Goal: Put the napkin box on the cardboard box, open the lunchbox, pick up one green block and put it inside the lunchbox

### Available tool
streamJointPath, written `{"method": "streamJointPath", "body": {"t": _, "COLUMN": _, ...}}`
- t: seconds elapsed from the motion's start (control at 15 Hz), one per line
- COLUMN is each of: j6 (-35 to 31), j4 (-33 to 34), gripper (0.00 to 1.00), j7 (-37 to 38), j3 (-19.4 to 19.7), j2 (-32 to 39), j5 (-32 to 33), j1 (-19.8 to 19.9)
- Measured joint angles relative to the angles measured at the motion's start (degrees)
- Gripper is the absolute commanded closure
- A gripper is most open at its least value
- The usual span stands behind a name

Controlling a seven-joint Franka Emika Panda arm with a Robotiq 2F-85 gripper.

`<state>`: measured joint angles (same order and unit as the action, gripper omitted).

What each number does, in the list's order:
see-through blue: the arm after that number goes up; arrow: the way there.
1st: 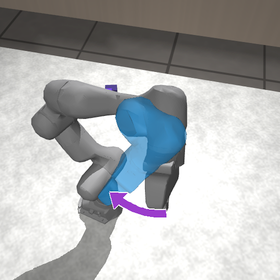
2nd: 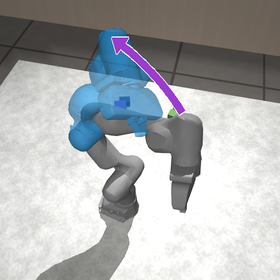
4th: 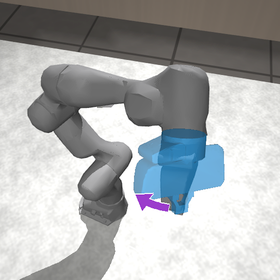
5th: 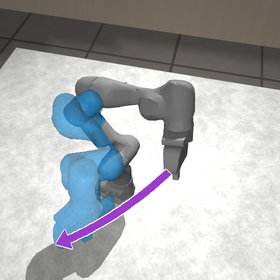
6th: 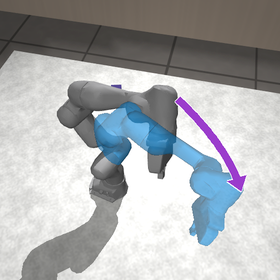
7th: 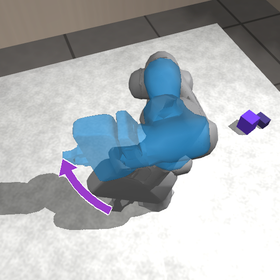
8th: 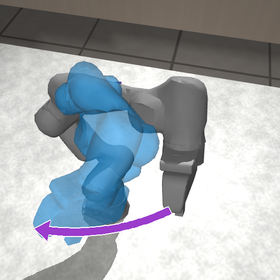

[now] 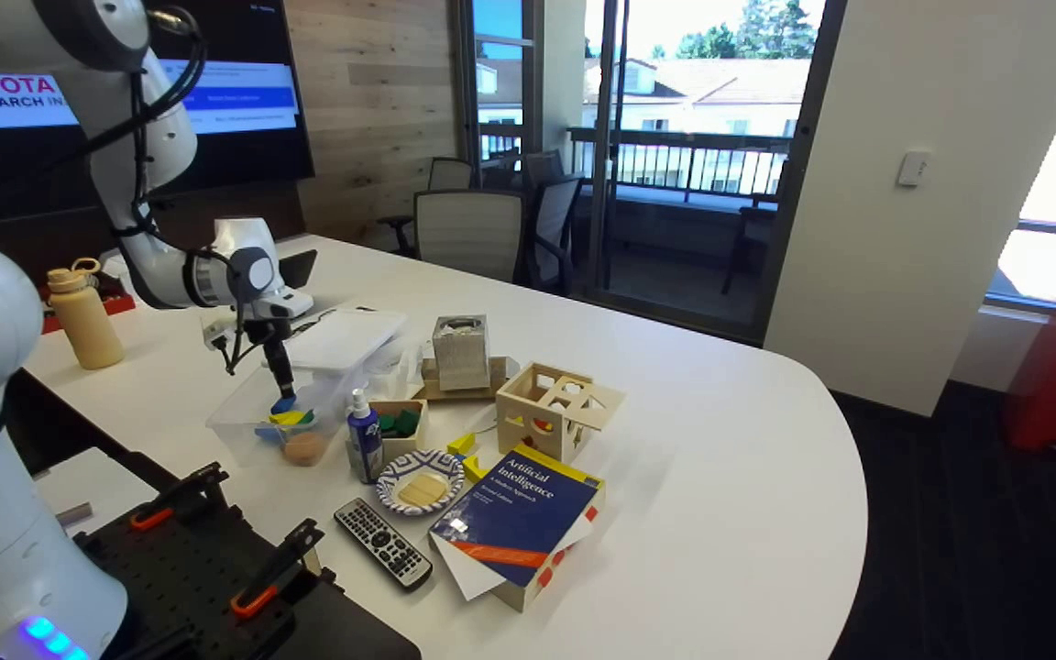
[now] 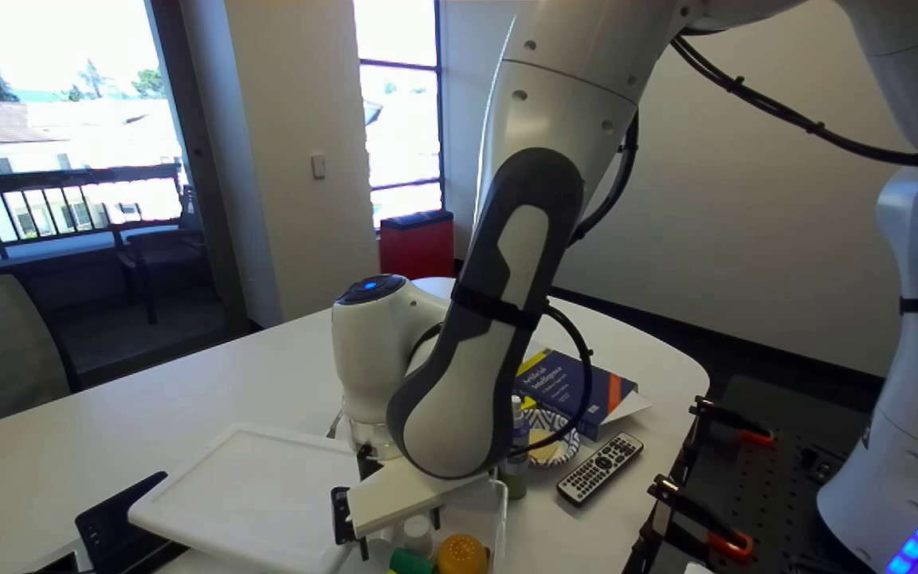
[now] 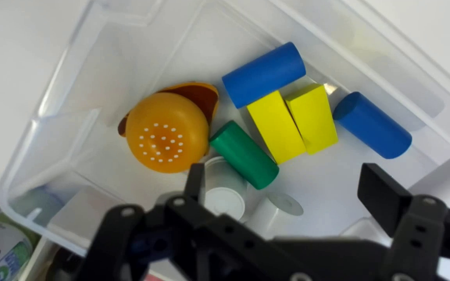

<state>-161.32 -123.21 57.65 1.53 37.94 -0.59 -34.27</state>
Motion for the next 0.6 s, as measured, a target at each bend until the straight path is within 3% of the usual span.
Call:
{"method": "streamJointPath", "body": {"t": 0.2, "j6": -0.44, "j4": 0.41, "gripper": 0.00, "j7": 0.08, "j3": 1.64, "j2": -0.25, "j5": 0.00, "j1": -0.07}}
{"method": "streamJointPath", "body": {"t": 0.6, "j6": -4.22, "j4": 0.34, "gripper": 0.00, "j7": 4.04, "j3": 9.56, "j2": -1.56, "j5": -0.08, "j1": -0.09}}
